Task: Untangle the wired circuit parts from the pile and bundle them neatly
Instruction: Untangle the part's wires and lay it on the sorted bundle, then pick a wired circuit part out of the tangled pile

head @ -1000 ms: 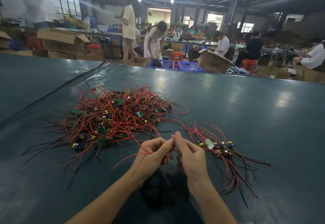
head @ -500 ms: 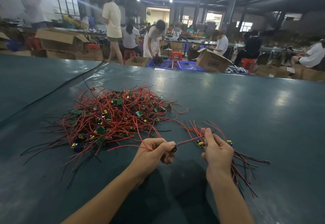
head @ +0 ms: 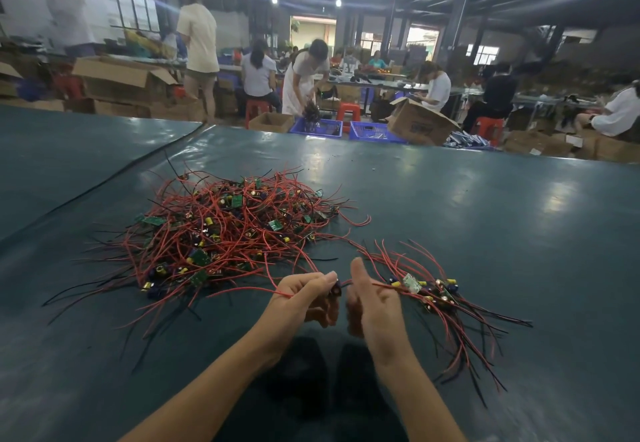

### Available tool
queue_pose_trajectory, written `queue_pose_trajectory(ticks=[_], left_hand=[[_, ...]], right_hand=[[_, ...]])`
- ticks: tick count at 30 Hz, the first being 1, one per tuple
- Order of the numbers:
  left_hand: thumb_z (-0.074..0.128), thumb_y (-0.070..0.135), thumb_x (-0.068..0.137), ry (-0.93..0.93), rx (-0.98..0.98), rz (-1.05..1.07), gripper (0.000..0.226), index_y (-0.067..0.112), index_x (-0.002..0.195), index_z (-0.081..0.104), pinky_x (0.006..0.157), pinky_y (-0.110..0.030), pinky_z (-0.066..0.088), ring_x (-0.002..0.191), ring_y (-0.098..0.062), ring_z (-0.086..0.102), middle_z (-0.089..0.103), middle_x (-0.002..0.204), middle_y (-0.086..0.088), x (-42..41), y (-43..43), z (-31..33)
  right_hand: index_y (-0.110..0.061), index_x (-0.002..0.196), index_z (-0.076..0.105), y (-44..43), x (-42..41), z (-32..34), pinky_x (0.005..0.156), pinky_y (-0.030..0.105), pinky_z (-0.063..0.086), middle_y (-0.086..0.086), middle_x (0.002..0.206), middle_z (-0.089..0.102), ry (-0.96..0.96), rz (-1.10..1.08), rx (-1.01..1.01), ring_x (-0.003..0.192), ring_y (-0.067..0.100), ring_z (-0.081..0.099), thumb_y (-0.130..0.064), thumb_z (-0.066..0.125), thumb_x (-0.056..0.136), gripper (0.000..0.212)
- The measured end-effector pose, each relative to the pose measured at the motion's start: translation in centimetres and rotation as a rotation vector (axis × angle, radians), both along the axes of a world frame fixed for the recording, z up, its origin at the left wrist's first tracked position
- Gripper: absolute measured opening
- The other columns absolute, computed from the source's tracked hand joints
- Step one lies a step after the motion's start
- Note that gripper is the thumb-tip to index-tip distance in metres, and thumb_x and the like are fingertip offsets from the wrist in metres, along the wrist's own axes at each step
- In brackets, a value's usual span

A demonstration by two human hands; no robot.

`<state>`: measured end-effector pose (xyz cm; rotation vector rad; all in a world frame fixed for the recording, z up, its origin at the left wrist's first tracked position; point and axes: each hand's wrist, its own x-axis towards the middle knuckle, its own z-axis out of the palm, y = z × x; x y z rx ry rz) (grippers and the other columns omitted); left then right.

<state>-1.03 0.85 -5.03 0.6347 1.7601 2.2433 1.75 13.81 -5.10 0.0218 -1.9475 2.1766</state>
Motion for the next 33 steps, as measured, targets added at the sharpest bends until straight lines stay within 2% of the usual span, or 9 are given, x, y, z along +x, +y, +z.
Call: queue_pose_trajectory(ticks=[4, 8, 11, 15, 18, 22, 25, 29, 33], left_hand=[[0.059, 0.053, 0.088, -0.025, -0.038, -0.003, 0.049, 0.014, 0.059, 0.066, 0.053, -0.021, 0.045, 0.051, -0.014, 0.055, 0.06, 0.057, -0.004, 0.1, 0.1, 0.3], [0.043, 0.065, 0.085, -0.141, -0.152, 0.143, 0.06, 0.019, 0.048, 0.058, 0.049, -0.018, 0.045, 0.046, -0.011, 0.054, 0.057, 0.052, -0.001, -0.1, 0.0, 0.4], [0.039, 0.062, 0.086, -0.153, -0.184, 0.211, 0.061, 0.02, 0.046, 0.056, 0.046, -0.019, 0.044, 0.043, -0.011, 0.052, 0.054, 0.048, 0.0, -0.3, -0.2, 0.6], [0.046, 0.06, 0.085, -0.238, -0.074, 0.284, 0.057, 0.019, 0.049, 0.061, 0.044, -0.02, 0.044, 0.043, -0.011, 0.051, 0.058, 0.053, -0.003, -0.8, -0.6, 0.8], [0.045, 0.065, 0.077, -0.271, 0.003, 0.291, 0.058, 0.017, 0.058, 0.071, 0.047, -0.021, 0.045, 0.046, -0.012, 0.053, 0.059, 0.055, -0.003, -1.2, -1.2, 0.9], [0.044, 0.061, 0.079, -0.196, 0.079, 0.367, 0.055, 0.016, 0.07, 0.074, 0.049, -0.021, 0.046, 0.051, -0.014, 0.056, 0.062, 0.061, -0.005, -2.3, -2.4, 1.0], [0.047, 0.043, 0.096, 0.186, -0.116, 0.577, 0.043, 0.013, 0.075, 0.07, 0.057, -0.023, 0.048, 0.06, -0.011, 0.059, 0.066, 0.066, -0.003, -3.1, -3.9, 0.4], [0.05, 0.028, 0.089, 0.824, -0.702, 0.885, 0.022, 0.015, 0.084, 0.068, 0.07, -0.029, 0.046, 0.076, -0.013, 0.059, 0.066, 0.082, 0.004, -4.1, -6.1, -0.4], [0.067, 0.005, 0.074, 0.719, -1.063, 1.012, 0.02, 0.016, 0.09, 0.066, 0.083, -0.037, 0.038, 0.093, -0.024, 0.056, 0.06, 0.097, -0.001, -5.2, -8.3, -0.2]], right_hand=[[-0.013, 0.058, 0.068, -1.3, 0.5, -0.1, 0.062, 0.032, 0.052, 0.003, 0.059, 0.063, 0.057, 0.067, 0.101, 0.059, 0.017, 0.06, -0.056, 0.049, 0.092, 0.058], [-0.017, 0.047, 0.039, -0.9, 0.7, 0.4, 0.052, 0.034, 0.031, -0.003, 0.049, 0.035, 0.09, -0.038, 0.217, 0.049, 0.012, 0.034, -0.05, 0.041, 0.095, 0.058], [-0.024, 0.046, 0.04, -0.6, 0.7, 0.9, 0.045, 0.018, 0.024, -0.009, 0.045, 0.03, 0.113, -0.08, 0.187, 0.043, 0.005, 0.027, -0.05, 0.042, 0.09, 0.051], [-0.021, 0.051, 0.045, 0.5, 0.3, 0.6, 0.043, 0.02, 0.024, -0.006, 0.046, 0.034, 0.092, -0.2, 0.128, 0.043, 0.008, 0.029, -0.05, 0.044, 0.09, 0.049], [-0.023, 0.049, 0.051, 1.3, -0.2, 0.4, 0.043, 0.023, 0.026, -0.004, 0.047, 0.038, -0.024, -0.337, 0.009, 0.042, 0.009, 0.032, -0.047, 0.045, 0.099, 0.056], [-0.019, 0.061, 0.045, 2.7, -0.8, 0.8, 0.036, 0.016, 0.019, -0.007, 0.043, 0.03, -0.244, -0.397, -0.44, 0.033, 0.008, 0.022, -0.049, 0.044, 0.1, 0.05], [-0.017, 0.072, 0.054, 3.6, -0.9, 0.9, 0.032, 0.011, 0.016, -0.007, 0.048, 0.033, -0.343, -0.326, -0.693, 0.03, 0.006, 0.02, -0.055, 0.038, 0.1, 0.05], [-0.014, 0.095, 0.063, 3.8, -1.0, 0.7, 0.031, 0.011, 0.021, -0.004, 0.058, 0.045, -0.342, -0.303, -0.738, 0.03, 0.006, 0.026, -0.057, 0.037, 0.1, 0.051], [-0.016, 0.1, 0.064, 3.6, -1.1, 0.6, 0.032, 0.013, 0.023, -0.005, 0.059, 0.048, -0.321, -0.322, -0.71, 0.031, 0.005, 0.029, -0.051, 0.042, 0.1, 0.041]])
